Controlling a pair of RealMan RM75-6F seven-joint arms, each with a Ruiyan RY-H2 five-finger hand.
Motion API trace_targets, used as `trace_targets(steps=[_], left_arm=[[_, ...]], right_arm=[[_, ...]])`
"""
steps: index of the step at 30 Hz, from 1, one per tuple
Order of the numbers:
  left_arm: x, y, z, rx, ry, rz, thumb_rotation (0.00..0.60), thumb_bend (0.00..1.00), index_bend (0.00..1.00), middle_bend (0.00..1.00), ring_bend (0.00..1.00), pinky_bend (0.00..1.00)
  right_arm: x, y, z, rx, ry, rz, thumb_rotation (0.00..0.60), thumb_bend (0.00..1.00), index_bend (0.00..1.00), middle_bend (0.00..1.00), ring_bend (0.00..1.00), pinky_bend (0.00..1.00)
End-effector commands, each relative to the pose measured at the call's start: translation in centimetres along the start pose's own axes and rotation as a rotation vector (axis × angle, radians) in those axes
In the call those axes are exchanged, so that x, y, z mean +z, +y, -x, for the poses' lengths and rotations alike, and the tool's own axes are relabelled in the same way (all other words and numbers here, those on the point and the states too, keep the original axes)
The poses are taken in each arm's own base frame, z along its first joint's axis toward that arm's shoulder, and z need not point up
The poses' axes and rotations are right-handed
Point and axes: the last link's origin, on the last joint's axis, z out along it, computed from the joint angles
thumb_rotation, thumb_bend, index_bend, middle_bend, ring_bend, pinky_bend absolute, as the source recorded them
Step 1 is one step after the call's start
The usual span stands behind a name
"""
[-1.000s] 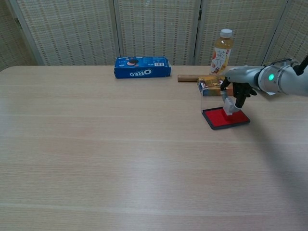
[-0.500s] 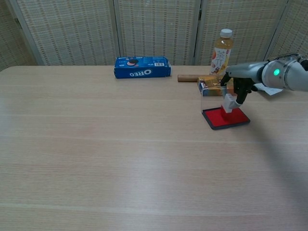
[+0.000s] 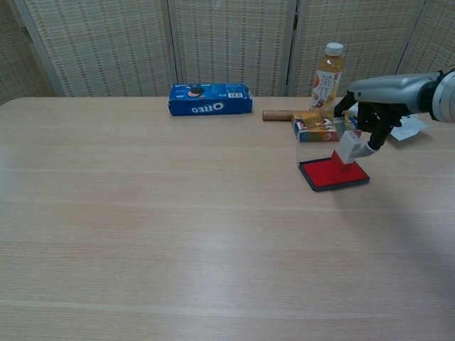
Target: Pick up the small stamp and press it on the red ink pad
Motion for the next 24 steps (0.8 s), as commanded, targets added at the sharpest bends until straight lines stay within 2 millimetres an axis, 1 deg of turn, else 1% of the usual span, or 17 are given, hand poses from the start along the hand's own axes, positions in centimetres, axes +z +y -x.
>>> trace_targets(steps=[1,10,18,24], left_arm=[[0.1,0.0,0.1,0.002,-0.002,-0.003,0.6,0.1,0.01,0.0,0.0,0.27],[0.0,-0.1,-0.1,0.002,0.005,-0.007,0.6,0.1,0.01,0.0,0.0,0.27],[0.0,0.0,0.0,0.005,-0.002,-0.001,0.6,0.1,0.01,0.0,0.0,0.27],[0.0,0.1,0.1,0.011,-0.008,0.001,0.6,0.1,0.01,0.0,0.0,0.27]], right_arm=[[-0.6,0.4,1.0,-0.012,-0.018,-0.001,0.6,0.32,0.92,0.95,0.78,0.75],[-0.7,-0.1,3.6,-0.071,-0.085,-0.03,0.6,0.31,0.92,0.94,0.77,0.75],[-0.1,-0.1,4.6,-0.096,-0.102,-0.028,0.6,0.3,0.92,0.93,0.76,0.75],[0.4,0.3,5.3,-0.105,-0.123,-0.011,0.6,0.29,0.88,0.92,0.75,0.75]])
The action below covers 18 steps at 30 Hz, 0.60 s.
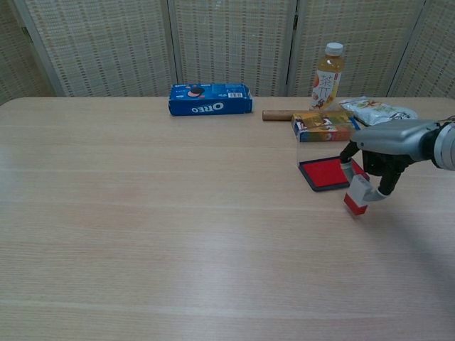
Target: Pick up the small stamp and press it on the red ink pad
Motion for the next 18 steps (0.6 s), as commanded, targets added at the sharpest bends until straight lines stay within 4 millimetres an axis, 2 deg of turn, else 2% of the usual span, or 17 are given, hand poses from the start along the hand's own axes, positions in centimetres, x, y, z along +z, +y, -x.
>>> trace_targets(steps=[1,14,18], left_arm=[[-0.02,0.02,0.0,0.002,0.001,0.0,0.6,0.1,0.01,0.0,0.0,0.27],[-0.05,0.01,0.06,0.007,-0.007,-0.005,0.6,0.1,0.01,0.0,0.0,0.27],[0.01,-0.02,0.07,0.007,-0.007,-0.006,0.6,0.1,0.01,0.0,0.0,0.27]], right_arm=[[0.21,0.07,0.25,-0.004,-0.008,0.003,0.6,0.29,0.88,0.92,0.75,0.75],[0.79,0.3,0.9,0.004,-0.03,0.008,0.6,0.29,0.85,0.91,0.74,0.75],[0.8,0.4,0.94,0.01,-0.033,0.008,0.6,0.29,0.8,0.9,0.74,0.75]])
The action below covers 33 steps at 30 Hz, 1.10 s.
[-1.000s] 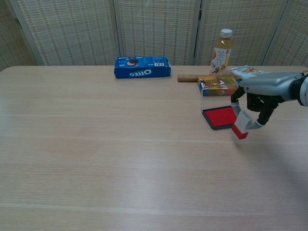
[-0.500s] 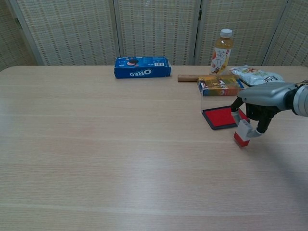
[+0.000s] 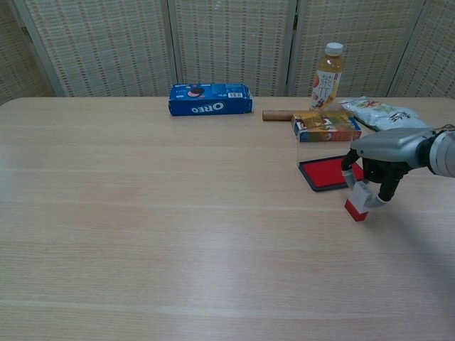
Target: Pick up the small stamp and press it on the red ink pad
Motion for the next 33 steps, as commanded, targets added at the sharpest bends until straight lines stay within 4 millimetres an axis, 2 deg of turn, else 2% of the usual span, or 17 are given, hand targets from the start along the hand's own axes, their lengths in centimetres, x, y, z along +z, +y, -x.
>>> trace_targets(steps=[1,3,8,13,18,22,29,31,33], left_arm=[[0.0,0.0,0.0,0.001,0.0,0.0,0.6,0.1,0.01,0.0,0.0,0.27],[0.1,0.0,0.0,0.002,0.0,0.001,0.6,0.1,0.01,0.0,0.0,0.27],[0.1,0.0,0.0,0.003,0.001,0.0,0.6,0.1,0.01,0.0,0.0,0.27],[0.2,0.0,0.1,0.004,-0.001,-0.005,0.6,0.1,0.01,0.0,0.0,0.27],[0.2,0.0,0.1,0.005,-0.002,-0.006,0.6,0.1,0.01,0.0,0.0,0.27],[0.2,0.0,0.1,0.002,0.001,-0.006,0.6,0.1,0.01,0.0,0.0,0.27],[-0.1,-0.2,-0.3,-0.003,0.021,-0.02,0.6,0.1,0.02,0.0,0.0,0.27],[-0.4,-0.2,-0.4,-0.004,0.025,-0.027,0.6,0.1,0.02,0.0,0.0,0.27],[-0.5,-0.3,-0.5,-0.006,0.031,-0.031,0.6,0.1,0.02,0.0,0.0,0.27]], right_arm=[[0.0,0.1,0.0,0.0,-0.002,0.001,0.6,0.28,0.76,0.9,0.73,0.75],[-0.1,0.2,0.0,-0.002,-0.005,0.005,0.6,0.25,0.68,0.88,0.72,0.75],[-0.3,0.3,-0.1,0.016,-0.019,0.005,0.6,0.18,0.39,0.82,0.66,0.7],[-0.8,0.3,-0.5,0.024,-0.034,-0.003,0.6,0.15,0.23,0.8,0.62,0.66],[-1.4,0.5,-1.0,0.025,-0.025,-0.003,0.6,0.13,0.15,0.78,0.6,0.64],[-2.6,0.6,-1.8,0.034,0.003,-0.017,0.6,0.12,0.11,0.75,0.58,0.62],[-7.6,1.5,-3.1,0.037,0.175,-0.025,0.6,0.11,0.09,0.61,0.47,0.54],[-9.1,2.5,-2.8,-0.002,0.276,0.021,0.6,0.11,0.09,0.57,0.44,0.49],[-10.3,3.4,-2.2,-0.037,0.368,0.075,0.6,0.11,0.09,0.49,0.39,0.42]])
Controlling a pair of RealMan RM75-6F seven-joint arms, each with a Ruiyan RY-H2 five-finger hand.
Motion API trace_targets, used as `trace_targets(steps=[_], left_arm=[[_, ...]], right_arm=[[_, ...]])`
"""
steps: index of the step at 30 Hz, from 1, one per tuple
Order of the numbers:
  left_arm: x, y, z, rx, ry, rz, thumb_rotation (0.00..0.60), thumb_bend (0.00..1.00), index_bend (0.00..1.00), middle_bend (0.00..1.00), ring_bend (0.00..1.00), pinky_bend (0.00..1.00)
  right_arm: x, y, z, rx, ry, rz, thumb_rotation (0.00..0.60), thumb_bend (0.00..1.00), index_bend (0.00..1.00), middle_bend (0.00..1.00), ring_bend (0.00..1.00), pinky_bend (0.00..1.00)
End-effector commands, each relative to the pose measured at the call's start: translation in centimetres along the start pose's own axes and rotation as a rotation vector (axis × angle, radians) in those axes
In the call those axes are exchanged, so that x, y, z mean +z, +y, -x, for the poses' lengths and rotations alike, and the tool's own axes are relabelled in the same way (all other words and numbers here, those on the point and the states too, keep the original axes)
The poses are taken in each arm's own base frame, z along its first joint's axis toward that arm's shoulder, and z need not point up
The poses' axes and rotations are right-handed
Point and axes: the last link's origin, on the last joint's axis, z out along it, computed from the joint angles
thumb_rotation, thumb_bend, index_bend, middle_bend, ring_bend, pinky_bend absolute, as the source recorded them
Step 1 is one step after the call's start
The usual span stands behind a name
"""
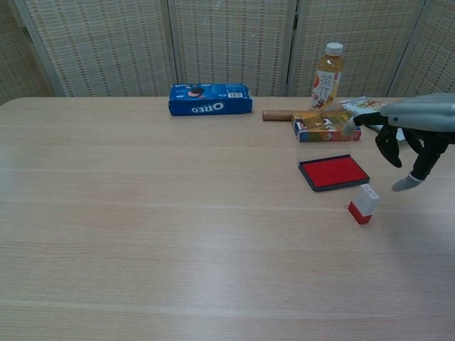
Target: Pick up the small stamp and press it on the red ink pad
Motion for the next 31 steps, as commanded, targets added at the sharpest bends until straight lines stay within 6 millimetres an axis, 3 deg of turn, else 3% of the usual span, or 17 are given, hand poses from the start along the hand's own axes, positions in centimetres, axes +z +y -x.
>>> trace_targets(steps=[1,7,16,24,31], left_arm=[[-0.1,-0.1,-0.2,-0.002,0.01,-0.003,0.6,0.1,0.02,0.0,0.0,0.27],[-0.1,0.1,-0.5,0.019,0.046,0.013,0.6,0.1,0.02,0.0,0.0,0.27],[0.2,0.3,-0.1,0.036,0.038,0.04,0.6,0.1,0.02,0.0,0.0,0.27],[1.3,0.2,0.1,0.031,0.029,0.04,0.6,0.1,0.02,0.0,0.0,0.27],[1.2,0.4,0.3,0.044,0.027,0.038,0.6,0.1,0.02,0.0,0.0,0.27]], right_arm=[[-4.4,2.3,0.4,-0.082,0.241,0.109,0.6,0.11,0.09,0.44,0.36,0.38],[-8.9,5.0,2.4,-0.118,0.366,0.24,0.6,0.1,0.09,0.24,0.19,0.24],[-15.9,7.5,3.8,-0.102,0.542,0.434,0.6,0.1,0.09,0.18,0.13,0.14],[-17.3,8.2,3.6,-0.002,0.539,0.472,0.6,0.11,0.09,0.13,0.08,0.09],[-16.7,8.1,4.0,0.011,0.466,0.424,0.6,0.11,0.09,0.12,0.07,0.08]])
